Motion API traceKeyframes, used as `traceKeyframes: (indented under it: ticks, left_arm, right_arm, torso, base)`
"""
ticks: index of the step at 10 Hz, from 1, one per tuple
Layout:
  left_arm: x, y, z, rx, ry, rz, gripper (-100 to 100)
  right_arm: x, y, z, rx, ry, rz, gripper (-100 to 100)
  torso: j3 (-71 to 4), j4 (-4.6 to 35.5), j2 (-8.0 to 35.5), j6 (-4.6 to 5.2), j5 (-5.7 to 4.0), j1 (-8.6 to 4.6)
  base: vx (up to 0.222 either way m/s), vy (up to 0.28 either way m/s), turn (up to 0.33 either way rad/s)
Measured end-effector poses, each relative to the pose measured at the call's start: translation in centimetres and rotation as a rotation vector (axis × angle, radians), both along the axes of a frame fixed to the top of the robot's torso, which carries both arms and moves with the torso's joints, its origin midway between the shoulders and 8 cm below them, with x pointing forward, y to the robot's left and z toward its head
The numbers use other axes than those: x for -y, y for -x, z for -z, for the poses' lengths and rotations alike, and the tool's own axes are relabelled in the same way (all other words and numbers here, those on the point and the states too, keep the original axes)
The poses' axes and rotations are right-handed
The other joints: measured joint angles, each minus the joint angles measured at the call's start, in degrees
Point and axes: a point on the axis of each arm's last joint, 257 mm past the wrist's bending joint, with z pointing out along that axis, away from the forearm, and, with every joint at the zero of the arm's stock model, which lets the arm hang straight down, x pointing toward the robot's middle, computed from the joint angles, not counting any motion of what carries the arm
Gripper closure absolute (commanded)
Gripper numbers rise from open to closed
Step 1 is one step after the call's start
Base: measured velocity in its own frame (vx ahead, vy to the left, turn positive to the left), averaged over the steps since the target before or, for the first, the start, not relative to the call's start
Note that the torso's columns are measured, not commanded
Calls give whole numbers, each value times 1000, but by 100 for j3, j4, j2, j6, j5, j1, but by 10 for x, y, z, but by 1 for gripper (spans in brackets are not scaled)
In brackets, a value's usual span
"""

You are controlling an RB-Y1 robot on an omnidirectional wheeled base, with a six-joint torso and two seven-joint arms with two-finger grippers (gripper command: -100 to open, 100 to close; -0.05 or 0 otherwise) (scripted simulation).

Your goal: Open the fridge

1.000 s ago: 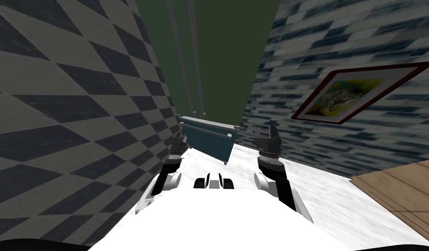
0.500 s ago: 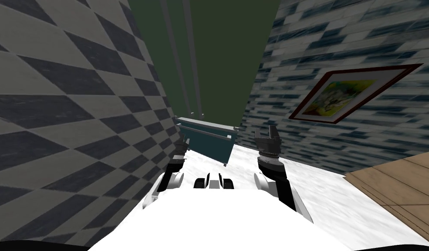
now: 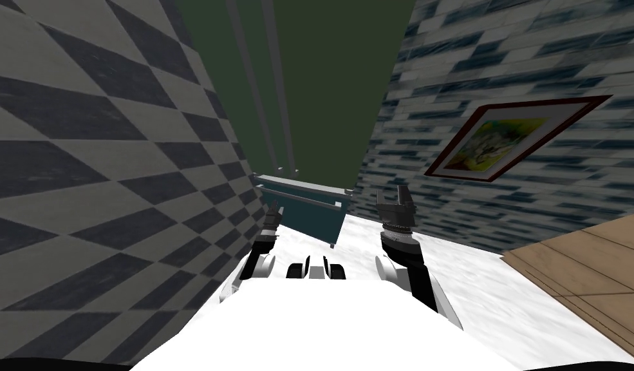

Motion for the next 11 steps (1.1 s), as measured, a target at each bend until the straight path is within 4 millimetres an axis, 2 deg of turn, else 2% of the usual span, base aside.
traceKeyframes:
  ticks: [4, 11]
  left_arm:
    - [12, -10, 28, -46, 0, 17, -100]
    - [39, -23, 92, -155, -37, 70, -100]
  right_arm:
    - [0, 0, 0, 0, 0, 0, 0]
    - [0, 0, 0, 0, 0, 0, 0]
  torso:
    - [-1, -1, -2, -1, 0, 0]
    - [3, 1, 4, -1, -1, -3]
  base:
    - [84, 10, -75]
    - [100, 26, -87]
